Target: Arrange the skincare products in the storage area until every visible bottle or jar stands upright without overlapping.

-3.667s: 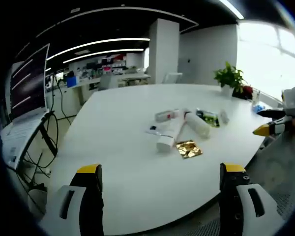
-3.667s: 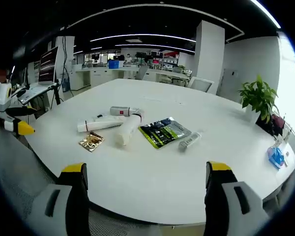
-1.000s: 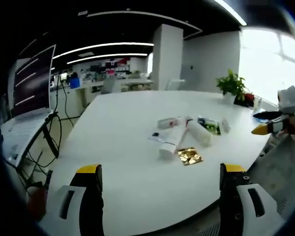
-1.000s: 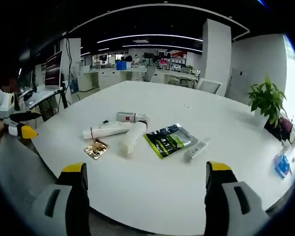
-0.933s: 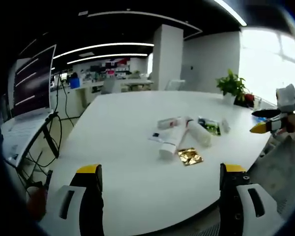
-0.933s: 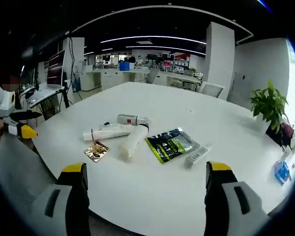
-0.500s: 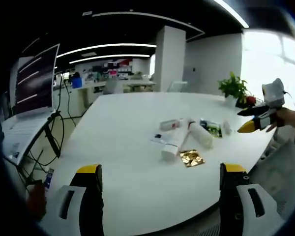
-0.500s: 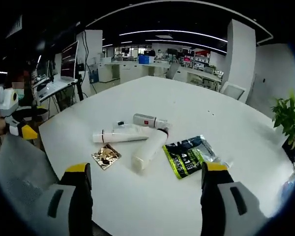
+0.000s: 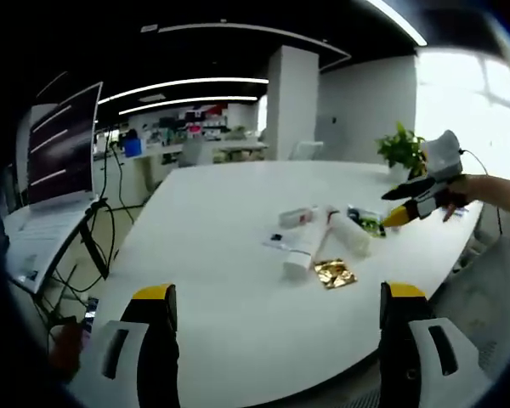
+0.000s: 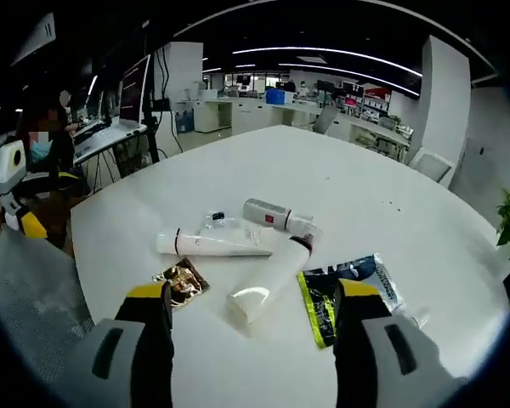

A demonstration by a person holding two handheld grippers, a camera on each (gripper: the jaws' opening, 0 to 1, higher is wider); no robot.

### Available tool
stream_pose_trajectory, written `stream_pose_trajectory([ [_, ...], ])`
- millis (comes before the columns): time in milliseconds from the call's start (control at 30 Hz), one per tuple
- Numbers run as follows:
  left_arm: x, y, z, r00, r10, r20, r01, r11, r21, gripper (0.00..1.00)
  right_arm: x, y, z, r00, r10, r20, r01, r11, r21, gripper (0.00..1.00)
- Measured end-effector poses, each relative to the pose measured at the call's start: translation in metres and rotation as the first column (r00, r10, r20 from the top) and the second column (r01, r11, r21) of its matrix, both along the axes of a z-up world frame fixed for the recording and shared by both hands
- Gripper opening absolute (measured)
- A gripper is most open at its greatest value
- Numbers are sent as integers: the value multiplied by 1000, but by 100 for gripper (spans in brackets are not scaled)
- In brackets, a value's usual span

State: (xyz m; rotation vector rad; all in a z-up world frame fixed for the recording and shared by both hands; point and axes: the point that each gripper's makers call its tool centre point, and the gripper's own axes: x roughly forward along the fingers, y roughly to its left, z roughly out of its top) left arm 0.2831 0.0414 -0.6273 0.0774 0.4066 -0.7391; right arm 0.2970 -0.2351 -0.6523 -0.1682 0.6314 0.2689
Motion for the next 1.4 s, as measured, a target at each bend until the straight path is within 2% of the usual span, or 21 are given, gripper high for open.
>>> stream_pose_trajectory([
  [67, 0, 0, 0, 1000, -3, -1, 3, 1000, -2, 97, 6, 0, -4, 1000, 14, -14, -14, 1000, -3, 73],
  [100, 0, 0, 0, 1000, -3, -1, 3, 1000, -3, 97, 6, -2, -9, 999, -3, -46, 2, 1000, -3, 72],
  [133, 0, -1, 1, 1000, -4, 1, 4, 1000, -7, 97, 3, -6, -17, 993, -31, -117, 31, 1000, 0, 69],
  [167, 0, -1, 1, 1000, -5, 1, 5, 1000, -9, 97, 3, -7, -22, 987, -45, -153, 46, 999, 5, 69],
  [200, 0, -1, 2, 1000, -8, 1, 8, 1000, -10, 97, 11, -6, -21, 993, -23, -120, 24, 1000, 4, 69],
  [233, 0, -1, 2, 1000, -9, 1, 9, 1000, -10, 97, 15, -6, -24, 992, -27, -124, 28, 1000, 7, 70],
  [267, 0, -2, 2, 1000, -16, 5, 16, 1000, -9, 97, 13, -5, -30, 985, -32, -169, 34, 999, 10, 70],
  [367, 0, -3, 3, 999, -29, 19, 29, 1000, 2, 97, 26, 0, -36, 982, 4, -187, -5, 1000, -4, 68],
  [400, 0, -4, 3, 999, -34, 19, 34, 999, 1, 97, 29, 0, -38, 978, -4, -210, 4, 1000, -1, 65],
  [433, 0, -4, 3, 999, -39, 18, 39, 999, 0, 97, 24, -3, -43, 959, -34, -281, 36, 999, 0, 60],
  [500, 0, -5, 4, 999, -43, 18, 43, 999, 0, 97, 37, 0, -44, 964, -13, -266, 16, 1000, 9, 60],
  [667, 2, -6, 5, 999, -49, 24, 49, 999, 3, 97, 51, -8, -56, 945, -37, -324, 31, 999, -25, 61],
  [767, 0, -7, 1, 998, -58, 14, 57, 998, 23, 97, 54, -9, -62, 927, -42, -372, 38, 999, -18, 56],
  [867, -1, -9, -1, 998, -64, 7, 64, 998, 24, 97, 49, -10, -72, 890, -41, -454, 28, 999, -35, 50],
  [933, -2, -9, -1, 998, -66, 6, 66, 998, 24, 97, 47, -11, -78, 873, -37, -487, 10, 998, -58, 46],
  [967, -3, -10, -1, 998, -67, 5, 67, 997, 24, 97, 50, -7, -78, 877, -26, -479, 8, 999, -40, 45],
  [1033, -4, -10, -4, 997, -72, -7, 72, 997, 28, 97, 48, -5, -82, 861, -32, -508, 8, 999, -50, 45],
  [1067, -5, -10, -7, 997, -81, -17, 81, 996, 33, 97, 50, -5, -83, 862, -27, -506, 0, 999, -55, 46],
  [1167, -6, -9, -11, 995, -93, -26, 94, 994, 48, 97, 48, -5, -90, 832, -45, -554, 13, 998, -61, 45],
  [1267, -7, -9, -10, 995, -96, -27, 98, 994, 56, 97, 50, -5, -91, 819, -46, -572, 2, 997, -78, 44],
  [1400, -6, -8, -9, 996, -88, -26, 90, 995, 54, 97, 49, -4, -93, 792, -26, -610, -57, 992, -115, 43],
])
